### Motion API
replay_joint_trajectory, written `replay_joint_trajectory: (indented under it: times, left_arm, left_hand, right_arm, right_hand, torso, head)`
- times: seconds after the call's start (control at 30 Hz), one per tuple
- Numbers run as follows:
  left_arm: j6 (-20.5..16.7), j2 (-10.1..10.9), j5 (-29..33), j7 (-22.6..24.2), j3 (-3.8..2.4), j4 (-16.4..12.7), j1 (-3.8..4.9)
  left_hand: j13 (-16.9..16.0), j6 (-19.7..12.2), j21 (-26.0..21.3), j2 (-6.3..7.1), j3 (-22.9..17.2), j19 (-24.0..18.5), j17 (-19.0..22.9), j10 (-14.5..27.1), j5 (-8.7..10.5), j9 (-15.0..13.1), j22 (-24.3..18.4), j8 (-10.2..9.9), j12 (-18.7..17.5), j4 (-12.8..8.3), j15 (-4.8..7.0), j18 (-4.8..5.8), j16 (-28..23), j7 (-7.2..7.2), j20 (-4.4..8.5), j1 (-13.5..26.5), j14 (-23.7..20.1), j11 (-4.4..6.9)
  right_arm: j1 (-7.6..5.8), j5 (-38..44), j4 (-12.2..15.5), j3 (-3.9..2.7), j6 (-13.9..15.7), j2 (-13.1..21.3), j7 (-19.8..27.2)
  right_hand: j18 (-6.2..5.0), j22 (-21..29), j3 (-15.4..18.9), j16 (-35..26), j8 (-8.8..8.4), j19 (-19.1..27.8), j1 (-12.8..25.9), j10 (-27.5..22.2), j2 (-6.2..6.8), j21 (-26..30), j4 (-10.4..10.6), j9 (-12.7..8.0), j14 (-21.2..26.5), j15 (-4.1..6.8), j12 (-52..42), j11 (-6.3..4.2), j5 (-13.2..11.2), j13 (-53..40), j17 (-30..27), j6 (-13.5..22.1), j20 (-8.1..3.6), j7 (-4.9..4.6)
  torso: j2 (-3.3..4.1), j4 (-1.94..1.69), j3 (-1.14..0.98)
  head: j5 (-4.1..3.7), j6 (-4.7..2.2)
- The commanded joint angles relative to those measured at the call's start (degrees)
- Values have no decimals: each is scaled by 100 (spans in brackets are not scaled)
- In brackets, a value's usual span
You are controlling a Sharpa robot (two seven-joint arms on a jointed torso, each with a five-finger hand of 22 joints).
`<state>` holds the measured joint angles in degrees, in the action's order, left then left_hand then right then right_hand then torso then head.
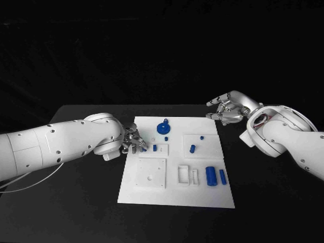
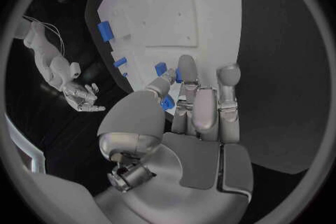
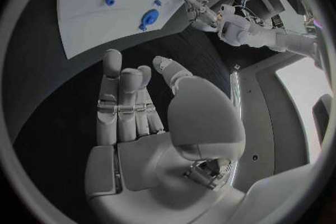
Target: Assemble the parts on the task board
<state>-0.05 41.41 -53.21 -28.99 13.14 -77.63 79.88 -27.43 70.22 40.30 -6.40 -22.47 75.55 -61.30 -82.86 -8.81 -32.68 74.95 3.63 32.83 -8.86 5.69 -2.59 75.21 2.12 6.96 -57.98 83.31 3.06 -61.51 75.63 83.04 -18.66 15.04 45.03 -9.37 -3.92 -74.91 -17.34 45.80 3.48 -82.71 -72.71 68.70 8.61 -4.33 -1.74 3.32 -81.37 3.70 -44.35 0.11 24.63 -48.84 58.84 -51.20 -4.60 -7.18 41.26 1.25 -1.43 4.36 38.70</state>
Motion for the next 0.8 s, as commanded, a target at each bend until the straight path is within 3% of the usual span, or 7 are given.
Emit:
replay_joint_trajectory:
  times: [0.03, 0.37, 0.53, 0.8]
  left_arm:
    - [-119, 44, -117, 52, 10, -63, -16]
    - [-629, 226, -218, 224, 8, -334, -16]
    - [-668, 286, -156, 283, 7, -431, -16]
    - [-761, 342, -132, 355, 3, -513, -16]
  left_hand:
    - [-11, 231, 5, -75, -374, 5, -5, -36, -48, -3, 211, 12, -24, -348, 17, -46, 12, -192, -18, -46, 27, 10]
    - [-12, 250, 25, -65, -379, 22, -18, -58, -67, 4, 215, 13, -28, -348, 21, -52, 26, -198, -16, -35, 32, 17]
    - [-7, 257, 22, -59, -384, 22, -3, -68, -69, 10, 214, 10, -39, -352, 23, -53, 21, -200, -15, -39, 31, 19]
    - [3, 267, 10, -52, -390, 19, 3, -82, -72, 21, 210, 12, -58, -352, 23, -52, 22, -202, -14, -46, 31, 23]
  right_arm:
    - [5, 8, 1, -3, -69, 4, 56]
    - [6, 8, -5, -3, -68, 22, 48]
    - [7, 8, -8, -3, -69, 23, 48]
    - [8, 8, -15, -3, -71, 21, 50]
  right_hand:
    - [-62, -34, -32, 5, -20, 28, 54, -28, -9, 8, -17, -2, -7, 14, -15, -17, -13, -9, 4, -18, -21, 8]
    - [-62, -34, -32, 5, -20, 28, 54, -28, -9, 8, -17, -2, -7, 14, -15, -17, -13, -9, 4, -18, -21, 8]
    - [-62, -34, -32, 5, -20, 28, 54, -28, -9, 8, -17, -2, -7, 14, -15, -17, -13, -9, 4, -18, -21, 8]
    - [-62, -34, -32, 5, -20, 28, 54, -28, -9, 8, -17, -2, -7, 14, -15, -17, -13, -9, 4, -18, -21, 8]
  torso:
    - [0, 4, 6]
    - [-1, -10, 6]
    - [4, -2, 13]
    - [0, -2, 4]
  head:
    - [-9, 8]
    - [-29, 24]
    - [-25, 30]
    - [-24, 37]
